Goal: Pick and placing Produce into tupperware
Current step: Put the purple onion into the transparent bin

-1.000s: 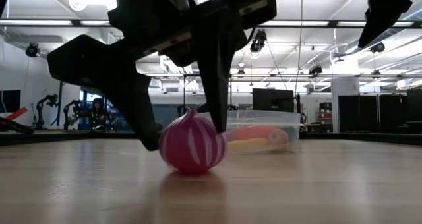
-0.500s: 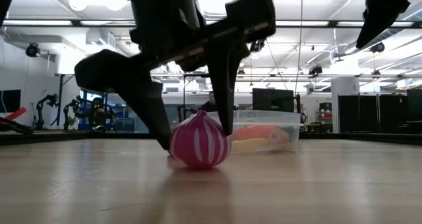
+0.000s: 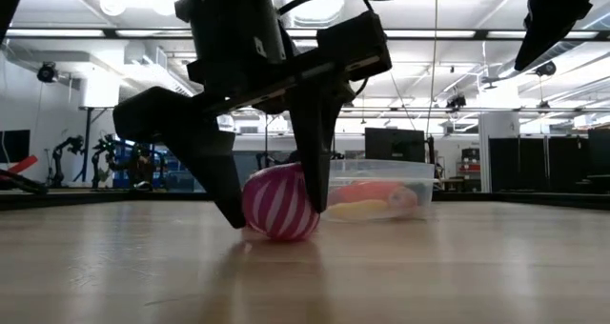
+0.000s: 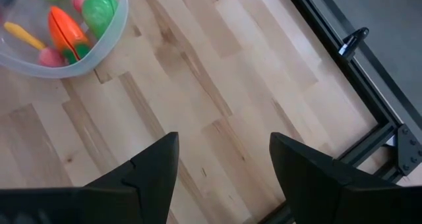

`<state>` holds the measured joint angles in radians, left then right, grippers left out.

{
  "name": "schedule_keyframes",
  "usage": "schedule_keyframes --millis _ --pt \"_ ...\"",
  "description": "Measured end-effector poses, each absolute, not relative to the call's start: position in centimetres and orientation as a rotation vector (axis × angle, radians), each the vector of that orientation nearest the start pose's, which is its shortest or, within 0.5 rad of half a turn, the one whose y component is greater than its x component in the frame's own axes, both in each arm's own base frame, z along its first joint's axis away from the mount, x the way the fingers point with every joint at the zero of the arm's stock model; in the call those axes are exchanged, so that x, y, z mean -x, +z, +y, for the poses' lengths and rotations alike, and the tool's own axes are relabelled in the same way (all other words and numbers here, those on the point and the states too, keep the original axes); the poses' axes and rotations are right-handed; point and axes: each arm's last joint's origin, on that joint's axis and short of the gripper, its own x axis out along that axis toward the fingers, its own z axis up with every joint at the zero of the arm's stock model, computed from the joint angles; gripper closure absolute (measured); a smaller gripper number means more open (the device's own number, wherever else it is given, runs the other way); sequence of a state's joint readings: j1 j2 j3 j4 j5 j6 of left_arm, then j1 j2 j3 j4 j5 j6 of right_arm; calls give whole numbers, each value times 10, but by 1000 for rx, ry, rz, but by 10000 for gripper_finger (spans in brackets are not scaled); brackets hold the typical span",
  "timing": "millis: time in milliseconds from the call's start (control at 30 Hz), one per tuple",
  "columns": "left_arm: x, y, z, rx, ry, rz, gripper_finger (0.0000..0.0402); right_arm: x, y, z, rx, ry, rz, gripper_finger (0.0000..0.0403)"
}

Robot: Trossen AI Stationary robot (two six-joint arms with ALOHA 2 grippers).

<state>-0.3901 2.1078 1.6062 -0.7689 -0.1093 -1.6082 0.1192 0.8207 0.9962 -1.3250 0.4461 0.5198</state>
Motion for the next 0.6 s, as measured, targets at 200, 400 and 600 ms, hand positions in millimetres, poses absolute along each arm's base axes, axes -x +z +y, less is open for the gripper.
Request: schedule_keyframes --millis 200,400,600 --pt "-396 172 -158 1065 767 1088 143 -110 313 1 -141 -562 990 172" --pt "-396 172 -158 1064 767 1085 183 -110 313 1 -141 -562 988 172" --pt "-398 175 -159 1059 747 1086 198 -110 313 1 -142 -562 988 172"
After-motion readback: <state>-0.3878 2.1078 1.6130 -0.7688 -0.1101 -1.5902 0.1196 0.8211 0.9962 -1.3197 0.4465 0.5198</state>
